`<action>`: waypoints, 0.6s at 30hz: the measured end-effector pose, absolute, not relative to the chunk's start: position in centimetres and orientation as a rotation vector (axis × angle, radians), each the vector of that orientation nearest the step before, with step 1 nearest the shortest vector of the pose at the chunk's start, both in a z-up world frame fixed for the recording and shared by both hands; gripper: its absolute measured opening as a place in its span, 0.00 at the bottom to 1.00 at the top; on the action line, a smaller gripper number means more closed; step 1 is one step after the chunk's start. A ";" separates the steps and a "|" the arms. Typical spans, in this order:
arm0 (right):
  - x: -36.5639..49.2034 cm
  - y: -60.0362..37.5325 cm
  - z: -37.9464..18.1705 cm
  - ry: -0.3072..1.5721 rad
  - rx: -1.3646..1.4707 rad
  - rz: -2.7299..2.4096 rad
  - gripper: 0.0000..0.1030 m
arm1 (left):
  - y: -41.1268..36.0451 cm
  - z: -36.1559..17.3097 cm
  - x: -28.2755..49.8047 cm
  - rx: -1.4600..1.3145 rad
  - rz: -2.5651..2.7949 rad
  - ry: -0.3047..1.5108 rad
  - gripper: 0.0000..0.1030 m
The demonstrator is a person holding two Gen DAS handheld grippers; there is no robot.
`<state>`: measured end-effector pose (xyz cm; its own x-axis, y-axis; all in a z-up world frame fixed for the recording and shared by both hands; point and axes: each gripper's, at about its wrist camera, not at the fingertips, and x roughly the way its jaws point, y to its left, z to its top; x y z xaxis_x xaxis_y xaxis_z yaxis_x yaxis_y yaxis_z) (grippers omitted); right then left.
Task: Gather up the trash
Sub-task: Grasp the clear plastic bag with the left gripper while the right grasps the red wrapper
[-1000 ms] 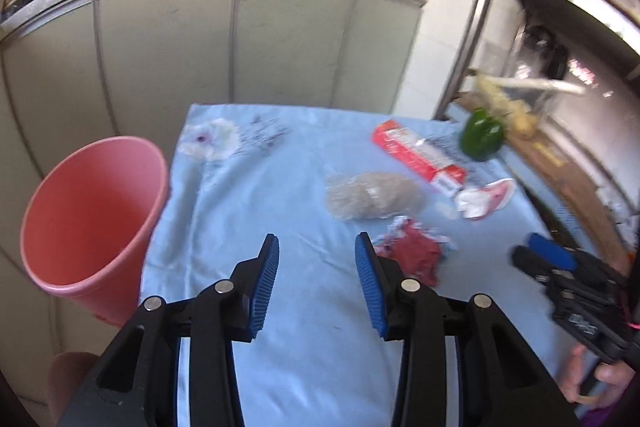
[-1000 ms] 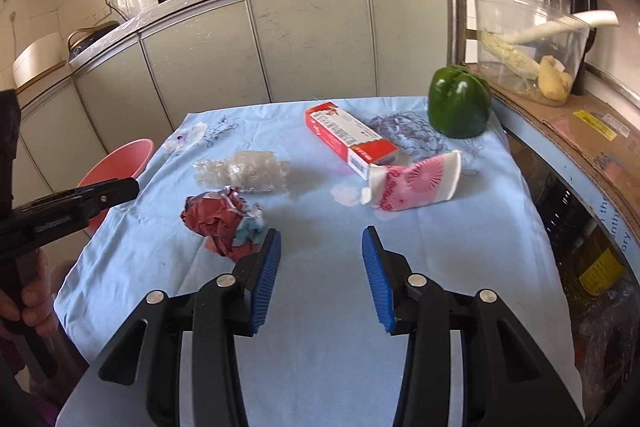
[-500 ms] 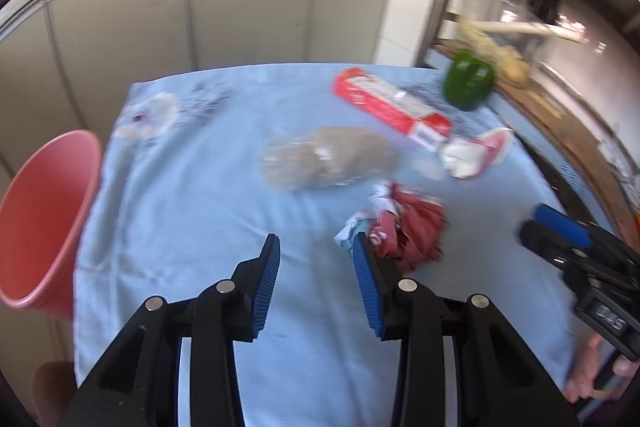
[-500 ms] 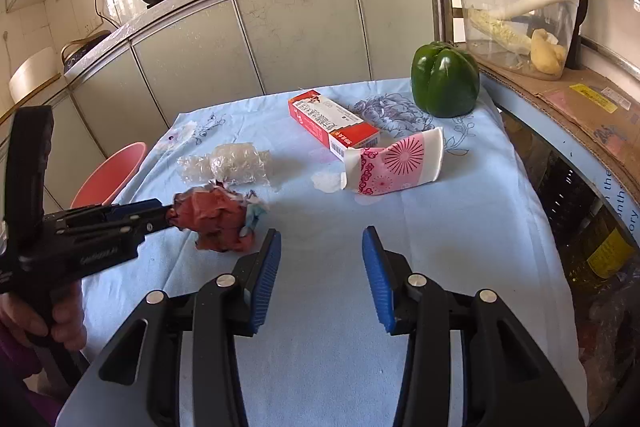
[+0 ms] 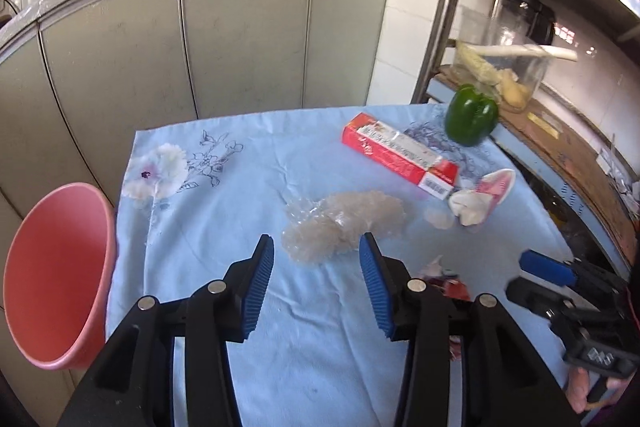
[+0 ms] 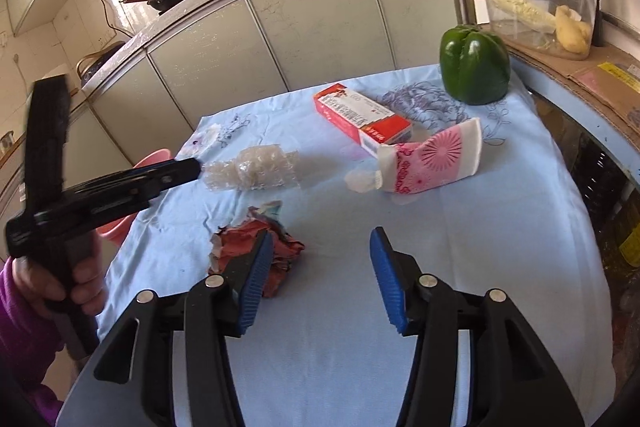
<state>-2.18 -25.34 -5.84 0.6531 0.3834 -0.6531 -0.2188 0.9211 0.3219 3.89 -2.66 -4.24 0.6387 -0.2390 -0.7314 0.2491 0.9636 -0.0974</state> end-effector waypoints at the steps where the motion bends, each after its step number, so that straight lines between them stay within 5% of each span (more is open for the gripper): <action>1: -2.2 -25.1 -5.8 0.788 0.218 0.351 0.50 | -2.9 -4.6 4.5 0.008 -0.282 0.847 0.43; 6: -2.5 -24.3 -5.7 0.789 0.207 0.375 0.51 | -3.9 -6.4 6.1 0.018 -0.289 0.878 0.43; 10: -2.7 -24.0 -5.9 0.796 0.199 0.388 0.51 | -4.0 -6.9 5.9 0.005 -0.302 0.881 0.15; 18: -3.3 -23.3 -5.5 0.798 0.187 0.408 0.51 | -2.0 -5.4 3.3 -0.055 -0.265 0.832 0.03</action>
<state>-3.31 -23.28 -5.45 0.6254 0.4232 -0.6556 -0.2842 0.9060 0.3136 3.30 -2.02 -5.43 0.6422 -0.2542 -0.7231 0.2113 0.9656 -0.1518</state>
